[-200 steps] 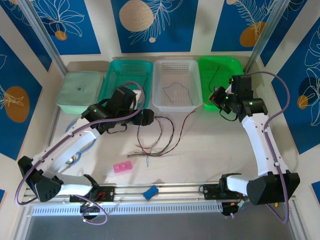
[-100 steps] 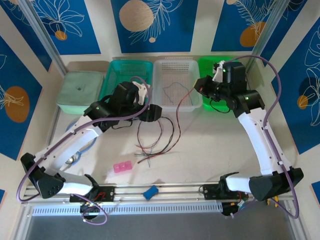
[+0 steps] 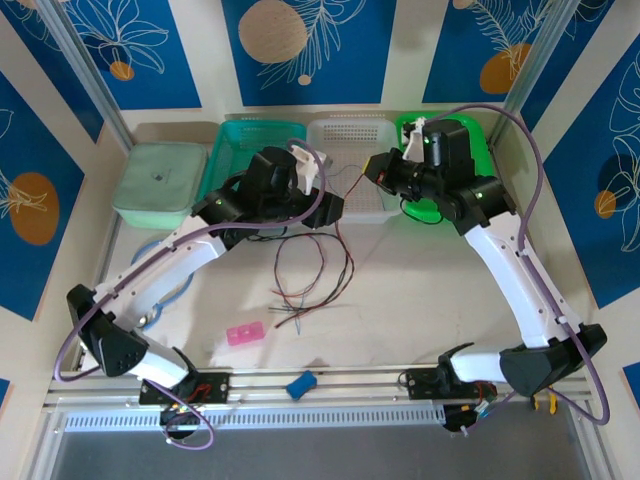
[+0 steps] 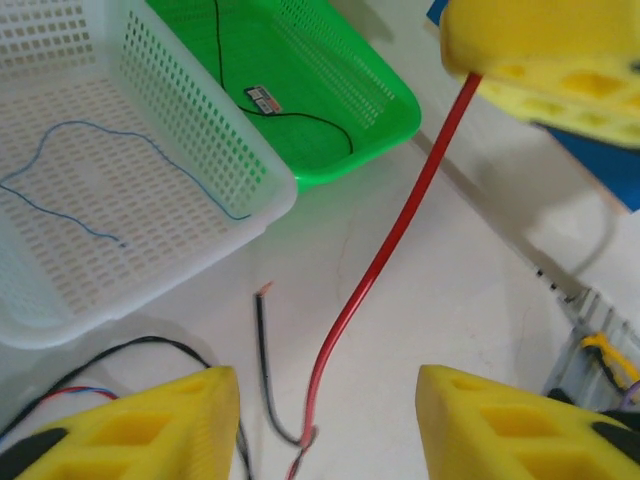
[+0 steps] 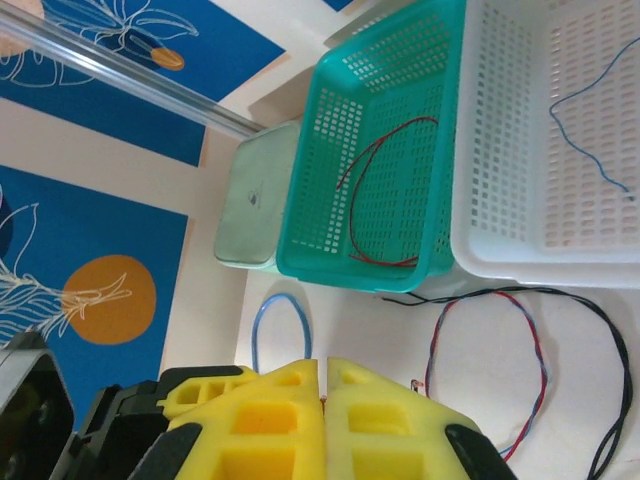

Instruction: Untangle the cables

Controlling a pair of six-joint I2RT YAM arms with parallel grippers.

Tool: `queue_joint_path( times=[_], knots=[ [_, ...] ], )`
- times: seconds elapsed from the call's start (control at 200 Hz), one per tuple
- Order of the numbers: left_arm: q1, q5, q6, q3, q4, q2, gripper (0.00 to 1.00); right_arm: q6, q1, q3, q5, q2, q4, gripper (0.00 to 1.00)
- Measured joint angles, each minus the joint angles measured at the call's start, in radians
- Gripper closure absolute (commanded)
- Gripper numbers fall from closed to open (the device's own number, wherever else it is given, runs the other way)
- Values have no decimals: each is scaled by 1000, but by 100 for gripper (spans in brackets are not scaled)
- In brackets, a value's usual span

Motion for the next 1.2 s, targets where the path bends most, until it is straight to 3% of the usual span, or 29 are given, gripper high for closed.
queue_joint_path(
  times=[0.3,0.375,0.46,0.55,0.64,0.71,0.99,1.201],
  knots=[
    [-12,3,8,8,17,12,62,18,42,19,2,19,3,100],
    [-14,3,8,19,17,21,75,19,50,31,2,28,3,100],
    [-16,3,22,27,16,25,100,19,58,46,2,35,3,100],
    [-16,0,22,34,16,25,100,18,61,58,2,37,2,100],
    [-16,-8,24,35,16,25,100,20,59,64,0,37,-3,67],
    [-16,-13,30,35,7,25,100,17,46,64,-10,35,-3,54],
    [-15,-7,29,67,-52,25,100,9,-138,-77,-96,-125,94,51],
    [-15,4,29,94,-53,24,100,-21,-170,-308,-163,-247,190,53]
  ],
)
